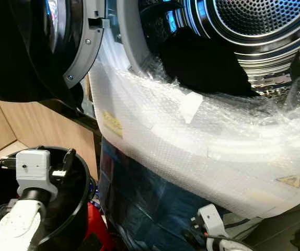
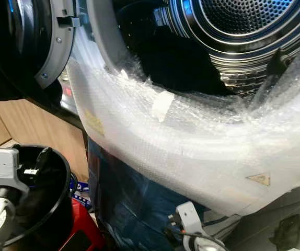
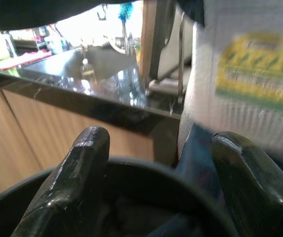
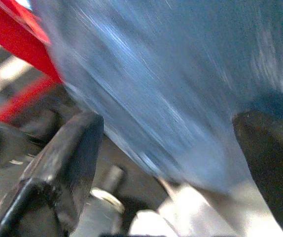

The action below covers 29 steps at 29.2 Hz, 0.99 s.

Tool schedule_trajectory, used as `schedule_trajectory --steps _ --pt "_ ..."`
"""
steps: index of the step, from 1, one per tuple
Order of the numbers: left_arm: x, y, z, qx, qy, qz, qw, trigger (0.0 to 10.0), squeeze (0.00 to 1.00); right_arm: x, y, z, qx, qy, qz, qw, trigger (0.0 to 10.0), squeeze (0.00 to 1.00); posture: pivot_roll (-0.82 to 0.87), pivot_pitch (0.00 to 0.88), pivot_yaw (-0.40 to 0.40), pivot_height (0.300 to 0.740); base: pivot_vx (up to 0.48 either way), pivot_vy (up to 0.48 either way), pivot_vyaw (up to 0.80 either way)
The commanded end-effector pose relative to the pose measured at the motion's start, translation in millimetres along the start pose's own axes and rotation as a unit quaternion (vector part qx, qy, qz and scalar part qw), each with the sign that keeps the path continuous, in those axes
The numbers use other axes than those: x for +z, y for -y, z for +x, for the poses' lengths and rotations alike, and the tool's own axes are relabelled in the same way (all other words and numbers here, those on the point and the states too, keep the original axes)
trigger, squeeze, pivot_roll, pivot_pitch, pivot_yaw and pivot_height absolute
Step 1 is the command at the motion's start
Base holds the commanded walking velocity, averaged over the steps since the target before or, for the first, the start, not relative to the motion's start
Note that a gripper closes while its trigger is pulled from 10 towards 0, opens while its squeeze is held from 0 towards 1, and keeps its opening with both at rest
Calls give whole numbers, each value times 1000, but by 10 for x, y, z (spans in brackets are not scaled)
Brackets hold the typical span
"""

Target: Clothes washing

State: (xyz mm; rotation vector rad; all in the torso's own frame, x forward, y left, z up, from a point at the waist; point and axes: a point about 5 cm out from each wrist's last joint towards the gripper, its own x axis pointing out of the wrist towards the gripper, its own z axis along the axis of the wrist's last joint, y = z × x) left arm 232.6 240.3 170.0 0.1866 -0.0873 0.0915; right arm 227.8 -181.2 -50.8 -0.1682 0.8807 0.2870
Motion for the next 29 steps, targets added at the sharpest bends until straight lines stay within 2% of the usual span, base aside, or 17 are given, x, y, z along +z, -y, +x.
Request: schedule_trajectory --steps 1,2,5,6,7,8,9,10,11,13,15,16,17,18,23,29 --pt "28 -28 -30 -5 -6 -18 1000 10000 0 -204 23 -2 -28 -33 -10 999 10000 910 182 93 -109 740 0 0 0" --pt "26 -39 -39 -3 -9 -25 1000 10000 0 -269 17 -3 -35 -44 -16 998 10000 1000 182 93 -109 740 0 0 0" --pt "-48 -88 -95 4 -33 -42 999 10000 0 -426 8 -19 -62 -67 -8 996 10000 1000 188 93 -106 740 0 0 0" --pt "-86 -108 -119 -1 -47 -34 998 10000 0 -482 19 -31 -76 -80 -13 994 10000 282 194 93 -106 740 0 0 0" --pt "-112 -122 -136 -6 -56 -27 998 10000 0 -519 27 -41 -86 -89 -17 992 10000 282 199 94 -108 740 0 0 0" --pt "-141 -134 -151 -12 -69 -18 997 10000 0 -545 38 -49 -94 -95 -18 991 10000 0 199 94 -108 740 0 0 0" --pt "-141 -134 -151 -12 -69 -18 997 10000 0 -545 38 -49 -94 -95 -18 991 10000 0 199 94 -108 740 0 0 0" --pt "-199 -183 -170 -9 -97 12 995 10000 0 -570 53 -58 -106 -98 -7 989 10000 0 207 95 -111 740 0 0 0" --pt "-258 -281 -188 16 -130 40 991 10000 0 -593 80 -70 -125 -98 17 987 10000 0 222 92 -110 740 0 0 0" --pt "-279 -341 -189 39 -146 36 988 10000 0 -602 97 -76 -138 -98 30 985 10000 0 226 88 -111 740 0 0 0" --pt "-304 -318 -187 28 -157 11 987 10000 16 -608 104 -79 -146 -98 35 984 10000 0 228 84 -110 740 0 0 0" --pt "-315 -300 -185 20 -159 -4 987 10000 933 -612 106 -79 -150 -99 37 983 10000 0 229 82 -111 740 0 0 0" --pt "-364 -252 -188 0 -176 -38 984 10000 933 -609 113 -80 -155 -99 35 982 10000 0 228 80 -110 740 0 0 0" --pt "-422 -197 -192 -25 -196 -53 979 10000 1000 -592 118 -76 -155 -98 33 982 10000 0 229 73 -111 740 0 0 0" --pt "-479 -148 -158 -56 -219 -64 972 10000 1000 -545 119 -62 -154 -92 29 983 10000 0 224 64 -113 740 0 0 0" --pt "-411 -186 -72 -85 -206 -34 974 10000 1000 -538 109 -57 -153 -90 27 984 10000 0 223 45 -111 740 0 0 0"
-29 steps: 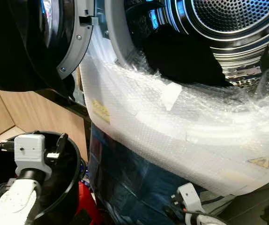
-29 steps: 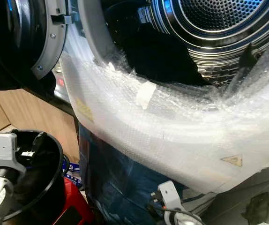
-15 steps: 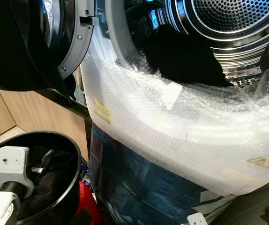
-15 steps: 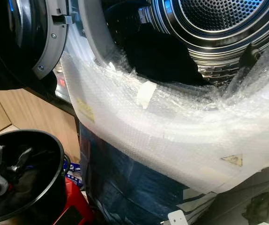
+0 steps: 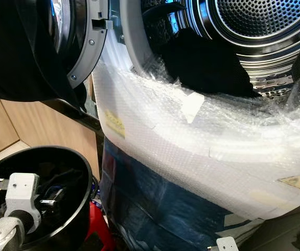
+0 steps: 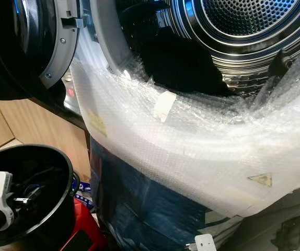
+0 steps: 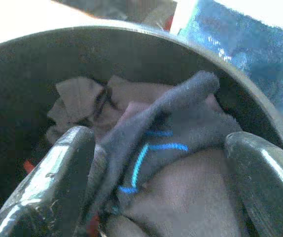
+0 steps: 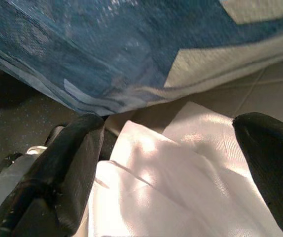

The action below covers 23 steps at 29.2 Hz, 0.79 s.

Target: Clothes washing

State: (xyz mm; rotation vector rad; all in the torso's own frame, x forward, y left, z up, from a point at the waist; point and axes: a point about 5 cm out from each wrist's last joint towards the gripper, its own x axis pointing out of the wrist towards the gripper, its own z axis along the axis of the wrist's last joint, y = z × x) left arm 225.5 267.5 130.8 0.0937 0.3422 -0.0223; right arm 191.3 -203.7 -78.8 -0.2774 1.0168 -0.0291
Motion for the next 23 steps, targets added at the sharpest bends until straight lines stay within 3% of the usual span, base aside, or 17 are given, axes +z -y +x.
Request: schedule_trajectory --steps 1,7,8,9,15,23 --pt "72 -12 -16 -12 10 14 1000 10000 1000 -42 25 -3 -5 -5 3 1000 10000 0 221 49 -111 740 0 0 0" --pt "225 -162 -214 -14 25 50 998 10000 1000 -84 77 -7 -13 -10 14 1000 10000 0 234 70 -117 740 0 0 0" --pt "242 -202 -254 -5 21 58 998 10000 678 -88 86 -7 -15 -10 15 1000 10000 0 236 72 -118 740 0 0 0" --pt "248 -250 -298 8 13 66 998 10000 0 -91 97 -7 -17 -11 15 1000 10000 0 242 76 -121 740 0 0 0" --pt "95 -521 -405 96 -61 67 991 10000 0 -85 107 -7 -15 -10 -3 1000 10000 0 248 82 -133 740 0 0 0" --pt "-22 -430 -248 109 -76 43 990 10000 0 -45 112 -3 -15 -3 -4 1000 10000 0 221 84 -137 740 0 0 0"
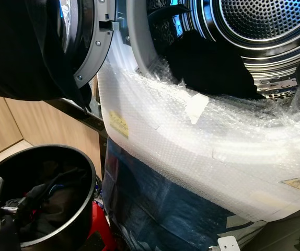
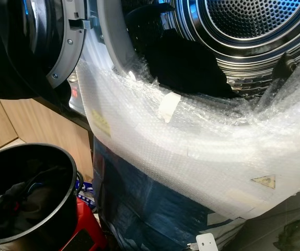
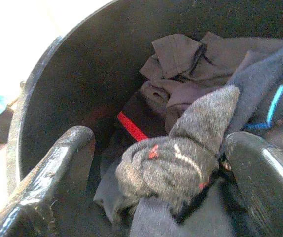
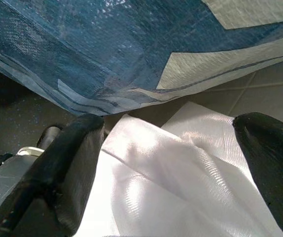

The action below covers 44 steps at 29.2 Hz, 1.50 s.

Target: Clothes washing

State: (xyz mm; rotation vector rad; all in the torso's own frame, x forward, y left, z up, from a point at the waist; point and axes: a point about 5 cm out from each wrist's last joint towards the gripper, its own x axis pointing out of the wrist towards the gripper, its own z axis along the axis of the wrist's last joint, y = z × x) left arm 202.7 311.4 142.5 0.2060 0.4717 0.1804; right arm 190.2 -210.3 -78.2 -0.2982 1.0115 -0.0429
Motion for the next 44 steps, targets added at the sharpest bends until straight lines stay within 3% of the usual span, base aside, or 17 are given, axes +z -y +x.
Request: schedule_trajectory --steps 1,5,18,39,40,41,42,44 --pt "-8 35 33 4 -7 5 1000 10000 0 -26 50 -1 -5 -5 -1 1000 10000 0 219 84 -137 740 0 0 0" --pt "-16 53 75 -5 -16 19 1000 10000 0 -39 9 -4 4 -2 -30 1000 10000 0 211 84 -137 740 0 0 0" --pt "-166 -32 103 22 -75 48 996 10000 0 -58 -5 -6 7 -4 -32 999 10000 0 206 81 -134 740 0 0 0" --pt "-221 283 261 -42 -96 83 991 10000 0 -69 -43 -11 21 2 -69 997 10000 0 181 32 -124 740 0 0 0" --pt "-221 293 265 -47 -97 84 991 7961 0 -68 -47 -11 22 2 -70 997 10000 0 182 31 -124 740 0 0 0" --pt "-220 302 268 -50 -97 84 991 4510 0 -67 -52 -11 23 3 -72 997 10000 0 183 27 -125 740 0 0 0" --pt "-212 313 274 -53 -96 84 991 0 0 -63 -57 -11 25 4 -78 997 10000 0 183 27 -125 740 0 0 0" --pt "-202 331 280 -60 -94 89 990 0 0 -55 -65 -10 26 6 -86 996 10000 0 183 22 -124 740 0 0 0"
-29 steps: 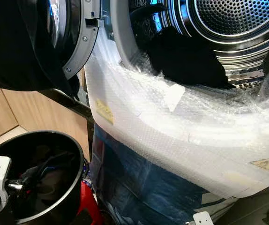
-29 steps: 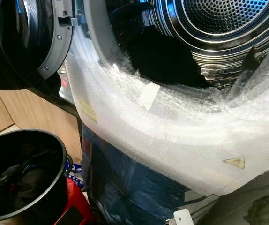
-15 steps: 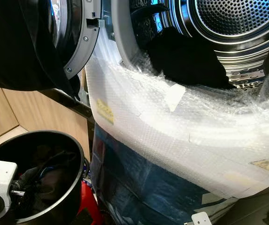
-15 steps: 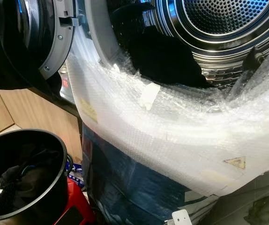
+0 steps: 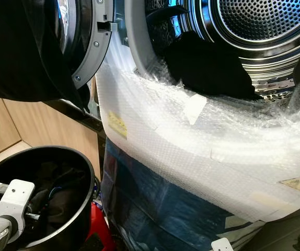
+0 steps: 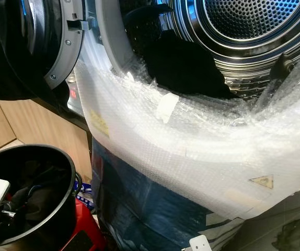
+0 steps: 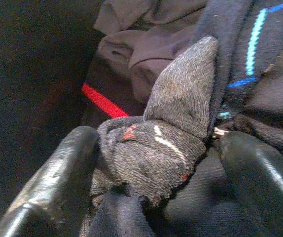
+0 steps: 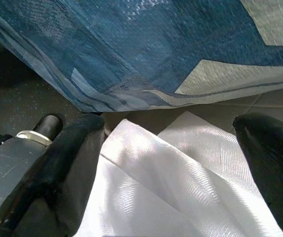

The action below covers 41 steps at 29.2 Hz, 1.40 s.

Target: Clothes washing

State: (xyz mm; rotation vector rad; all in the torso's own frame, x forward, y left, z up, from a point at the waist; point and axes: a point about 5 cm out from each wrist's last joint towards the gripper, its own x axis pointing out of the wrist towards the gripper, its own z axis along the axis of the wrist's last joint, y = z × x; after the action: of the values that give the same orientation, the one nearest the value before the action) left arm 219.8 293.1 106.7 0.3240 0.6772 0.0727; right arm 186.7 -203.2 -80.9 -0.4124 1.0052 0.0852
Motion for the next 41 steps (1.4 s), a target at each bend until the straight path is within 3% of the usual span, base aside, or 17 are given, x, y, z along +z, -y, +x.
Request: schedule_trajectory --steps 1,41 --pt "16 48 21 -14 -1 12 1000 0 0 -27 6 -3 1 -4 -9 1000 10000 0 182 19 -123 740 0 0 0" --pt "221 211 207 -42 66 39 996 0 0 -10 -42 -1 9 -4 -31 999 10000 0 203 0 -126 740 0 0 0"
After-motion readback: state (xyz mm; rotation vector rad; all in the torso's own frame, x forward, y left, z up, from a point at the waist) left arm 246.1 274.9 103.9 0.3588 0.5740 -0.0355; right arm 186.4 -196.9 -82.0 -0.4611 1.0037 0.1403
